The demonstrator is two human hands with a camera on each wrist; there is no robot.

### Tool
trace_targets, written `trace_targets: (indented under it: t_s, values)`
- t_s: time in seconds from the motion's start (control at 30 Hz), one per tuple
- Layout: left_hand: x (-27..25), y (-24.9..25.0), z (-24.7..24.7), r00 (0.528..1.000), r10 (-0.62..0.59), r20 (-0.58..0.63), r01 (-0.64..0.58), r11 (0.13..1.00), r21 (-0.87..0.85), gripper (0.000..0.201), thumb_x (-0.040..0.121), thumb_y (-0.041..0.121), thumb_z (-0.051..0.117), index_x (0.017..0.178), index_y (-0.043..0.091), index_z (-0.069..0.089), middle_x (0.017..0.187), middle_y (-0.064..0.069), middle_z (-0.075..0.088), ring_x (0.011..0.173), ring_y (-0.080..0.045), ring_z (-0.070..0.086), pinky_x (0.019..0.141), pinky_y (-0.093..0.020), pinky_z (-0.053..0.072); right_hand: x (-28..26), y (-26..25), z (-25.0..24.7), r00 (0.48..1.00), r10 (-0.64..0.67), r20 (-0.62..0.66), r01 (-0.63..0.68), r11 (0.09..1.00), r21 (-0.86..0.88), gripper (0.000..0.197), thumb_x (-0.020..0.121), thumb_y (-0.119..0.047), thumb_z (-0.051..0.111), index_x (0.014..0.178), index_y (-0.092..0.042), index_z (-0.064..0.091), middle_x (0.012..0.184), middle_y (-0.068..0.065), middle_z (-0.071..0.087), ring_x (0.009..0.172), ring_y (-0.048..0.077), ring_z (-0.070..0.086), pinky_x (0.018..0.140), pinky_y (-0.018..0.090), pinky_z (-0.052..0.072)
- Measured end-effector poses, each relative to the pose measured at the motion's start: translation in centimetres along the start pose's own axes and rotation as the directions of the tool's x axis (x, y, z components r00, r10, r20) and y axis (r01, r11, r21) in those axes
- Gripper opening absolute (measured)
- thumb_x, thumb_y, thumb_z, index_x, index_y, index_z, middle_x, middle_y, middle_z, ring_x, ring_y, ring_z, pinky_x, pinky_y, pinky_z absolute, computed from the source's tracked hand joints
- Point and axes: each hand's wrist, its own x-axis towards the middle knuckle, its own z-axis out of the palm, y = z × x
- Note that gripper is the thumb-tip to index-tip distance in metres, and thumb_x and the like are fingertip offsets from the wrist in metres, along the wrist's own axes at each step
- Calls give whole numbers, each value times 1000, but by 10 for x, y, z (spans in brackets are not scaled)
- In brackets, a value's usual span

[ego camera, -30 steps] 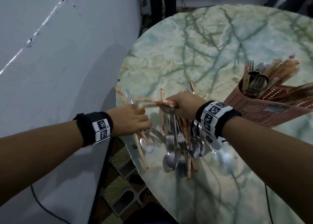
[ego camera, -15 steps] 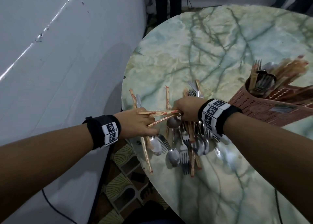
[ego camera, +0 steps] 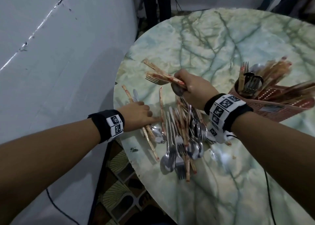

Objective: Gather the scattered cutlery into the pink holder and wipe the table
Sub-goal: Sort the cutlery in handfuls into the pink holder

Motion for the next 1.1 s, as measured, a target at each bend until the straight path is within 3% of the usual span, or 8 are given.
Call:
trace_targets:
  t_s: [0.1,0.17,0.3,0.47,0.57,0.8,0.93,1.1]
  values:
    - [18,-1,-2,1000,18,14,-18,1000,3,51,66,-2,82,112,18,74,67,-2,62,59,-26,58,60,-35,50,-4,-1,4,998,53,19,-54,998,15,33,81,-41,39,111,-34,49,87,-4,64,73,19,60,63,36,49]
    - [24,-1,-3,1000,12,21,-12,1000,2,42,67,-3,83,104,15,74,69,-3,63,61,-27,58,60,-35,51,-6,4,9,996,79,29,-79,996,-32,21,84,-44,41,96,-31,52,82,-6,61,75,22,60,62,34,47]
    - [27,-2,4,1000,9,18,-9,1000,13,53,75,-2,70,125,14,67,72,-4,64,64,-28,58,60,-37,51,-12,16,19,994,109,-19,-111,984,-138,12,95,-32,56,92,-29,45,74,-7,52,70,27,56,61,33,43]
    - [34,2,1,999,20,37,-20,1000,10,33,67,3,85,94,19,74,71,-1,62,66,-26,60,65,-36,51,-23,15,11,986,156,-52,-161,978,-130,17,97,-30,51,104,-19,40,71,-1,49,65,30,49,61,38,41]
    - [31,1,-1,997,71,13,-71,997,30,32,66,4,84,92,17,71,77,-3,60,70,-26,57,66,-36,48,-26,20,10,987,152,-49,-155,987,-51,19,99,-26,53,102,-18,36,73,1,54,66,30,56,58,37,42]
    - [9,-12,-4,998,66,2,-66,994,85,23,90,6,48,106,15,61,99,-8,55,78,-25,48,69,-38,46,-45,33,10,991,132,-12,-132,991,3,15,98,-18,51,105,-22,39,76,-2,56,65,16,55,53,31,37]
    - [14,-5,-14,998,36,-58,-30,995,97,32,94,-1,32,110,7,59,122,-17,57,80,-27,51,76,-40,46,-52,55,30,947,320,21,-313,936,-159,6,97,-22,52,98,-21,46,82,0,57,70,20,57,64,31,44]
    - [32,15,-16,984,124,-130,-120,992,33,18,97,2,43,109,7,55,92,-8,58,78,-23,46,72,-38,45,-65,74,49,893,445,68,-417,874,-249,8,97,-26,52,102,-21,56,87,5,61,74,27,59,67,31,45]
